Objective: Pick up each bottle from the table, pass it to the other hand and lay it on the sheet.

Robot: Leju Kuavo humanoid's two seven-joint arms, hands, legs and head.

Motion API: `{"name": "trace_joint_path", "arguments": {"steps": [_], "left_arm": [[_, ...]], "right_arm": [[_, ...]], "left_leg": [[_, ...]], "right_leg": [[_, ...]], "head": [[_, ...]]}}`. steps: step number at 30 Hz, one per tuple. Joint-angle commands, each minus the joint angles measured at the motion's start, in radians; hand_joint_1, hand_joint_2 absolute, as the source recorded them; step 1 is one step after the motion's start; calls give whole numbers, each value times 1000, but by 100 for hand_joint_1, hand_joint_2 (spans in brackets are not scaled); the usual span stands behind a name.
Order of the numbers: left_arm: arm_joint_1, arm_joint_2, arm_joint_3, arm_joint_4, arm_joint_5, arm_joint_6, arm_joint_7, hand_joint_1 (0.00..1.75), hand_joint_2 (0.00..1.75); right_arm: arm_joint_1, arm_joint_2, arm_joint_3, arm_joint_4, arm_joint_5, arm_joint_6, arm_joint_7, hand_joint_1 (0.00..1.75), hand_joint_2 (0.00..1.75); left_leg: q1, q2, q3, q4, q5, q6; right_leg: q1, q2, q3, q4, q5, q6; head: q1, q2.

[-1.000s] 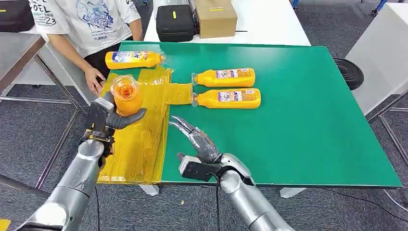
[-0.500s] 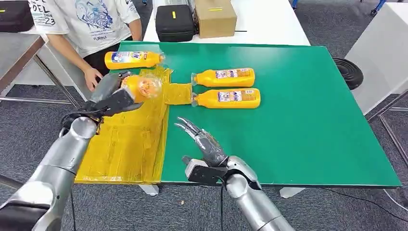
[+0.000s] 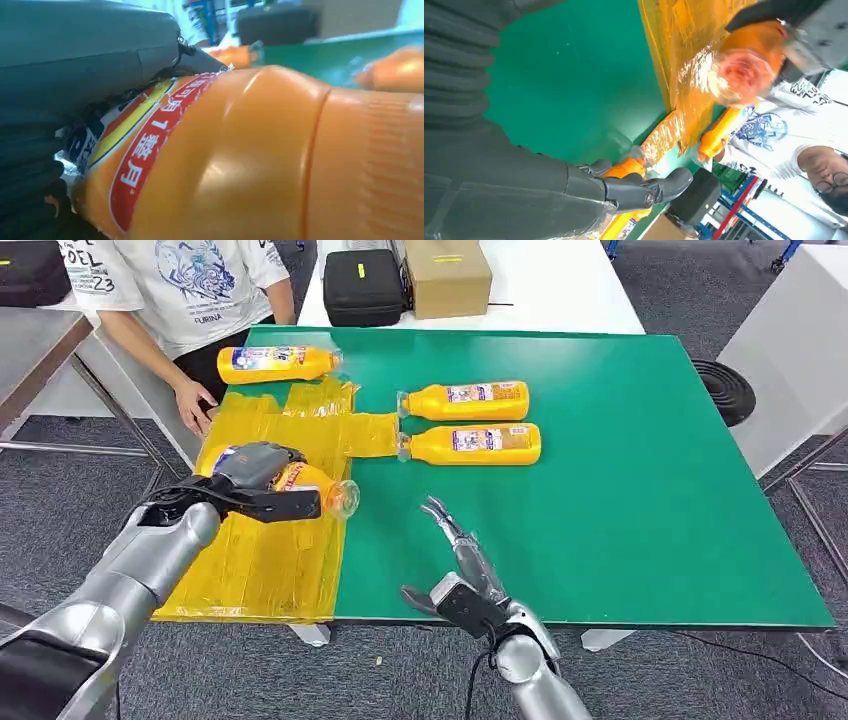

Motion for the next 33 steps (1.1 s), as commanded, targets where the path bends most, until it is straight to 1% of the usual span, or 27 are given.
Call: {"name": "trace_joint_path", "arguments": {"steps": [1,3,4,5,6,7,8,10,11,13,14,15,16,18,19,21,24,25,28,30,31,33], "left_arm": [[-35,-51,-110,136,-40,53,108,175,175],[-38,-53,-105,143,-39,57,118,175,175],[-38,-65,-109,158,-55,72,144,175,175],[-35,-75,-112,167,-63,76,157,175,175],[-33,-82,-115,173,-67,75,161,175,175],[-32,-87,-116,185,-71,72,165,175,175],[-32,-92,-115,201,-74,67,172,175,175],[-31,-92,-114,203,-74,66,172,175,175],[-31,-90,-114,205,-74,66,171,175,175],[-33,-90,-113,205,-74,66,171,175,175],[-33,-90,-113,205,-74,66,171,175,175],[-34,-90,-113,206,-73,65,171,175,175],[-34,-90,-113,206,-73,65,171,175,175],[-37,-92,-110,214,-74,63,174,175,175],[-37,-94,-106,222,-73,59,177,175,175],[-42,-96,-92,248,-69,39,177,175,175],[-46,-93,-70,278,-60,15,167,175,175],[-46,-94,-63,286,-56,2,164,175,175],[-43,-92,-53,299,-51,-14,166,175,175],[-40,-90,-43,305,-46,-24,169,175,175],[-40,-88,-43,305,-46,-24,169,175,175],[-40,-88,-43,305,-46,-24,169,175,175]], "right_arm": [[1,8,-41,33,-3,12,-7,0,175],[1,7,-41,34,-3,12,-7,0,175],[-2,6,-37,39,-3,13,-7,0,175],[-3,4,-36,41,-3,13,-7,0,175],[-4,3,-35,43,-3,13,-7,0,175],[-4,-1,-33,48,-4,14,-8,0,175],[-4,-3,-33,53,-7,14,-8,0,175],[-3,-3,-33,53,-7,14,-8,0,175],[-1,-3,-34,54,-8,13,-9,0,175],[-1,-3,-34,54,-9,13,-9,0,175],[-1,-3,-34,54,-9,13,-9,0,175],[-2,-3,-33,54,-9,13,-9,0,175],[-2,-3,-33,54,-9,13,-9,0,175],[-2,-4,-32,55,-9,13,-9,0,175],[-2,-4,-30,57,-9,14,-10,0,175],[-5,-5,-25,65,-18,14,-14,0,175],[-9,-8,-14,83,-26,12,-17,0,175],[-11,-9,-11,89,-28,10,-19,0,175],[-13,-6,-5,94,-28,10,-20,0,175],[-15,-3,-2,92,-28,11,-20,0,175],[-15,-2,-2,92,-28,11,-20,0,175],[-15,-2,-2,92,-28,11,-20,0,175]], "left_leg": [[1,-1,7,0,-2,0],[0,-1,5,0,-1,0],[0,-1,3,0,-1,0],[0,-1,5,0,-2,1],[0,-1,3,0,-1,1],[0,-1,7,-1,-2,1],[0,-1,6,-1,-2,1],[0,-1,4,-1,-1,0],[0,-1,6,-1,-2,0],[0,-1,4,-1,-1,0],[0,-1,6,-1,-2,0],[0,0,4,0,-1,0],[0,0,7,0,-2,0],[0,0,3,0,-1,0],[0,-1,7,0,-2,0],[0,0,4,0,-1,0],[1,1,8,0,-3,0],[0,1,6,0,-2,0],[1,1,8,0,-3,0],[0,1,3,0,-1,0],[0,2,6,0,-2,0],[0,2,3,0,-1,0]], "right_leg": [[1,-3,8,-1,-3,-3],[1,-2,6,-1,-2,-2],[0,-2,4,-1,-1,-1],[1,-2,7,-1,-2,-2],[0,-2,5,-1,-2,-1],[1,-2,9,-1,-3,-2],[0,-2,8,-1,-2,-2],[0,-2,5,-1,-1,-2],[0,-2,8,-2,-2,-2],[0,-1,5,-1,-1,-2],[1,-2,8,-1,-2,-3],[1,-1,6,-1,-1,-2],[1,-1,8,-1,-2,-3],[1,-1,4,-1,-1,-1],[1,-2,8,-1,-3,-2],[1,-1,5,-1,-1,-2],[1,-1,10,-2,-3,-3],[1,0,7,-1,-2,-2],[1,-1,9,-1,-3,-3],[0,0,4,-1,-1,-2],[1,0,7,-1,-2,-2],[1,1,4,-1,0,-2]], "head": [[0,0],[0,0],[0,0],[0,0],[0,0],[0,0],[0,0],[0,0],[0,0],[0,0],[0,0],[0,0],[0,0],[0,0],[0,0],[0,0],[0,0],[0,0],[0,0],[0,0],[0,0],[0,0]]}}
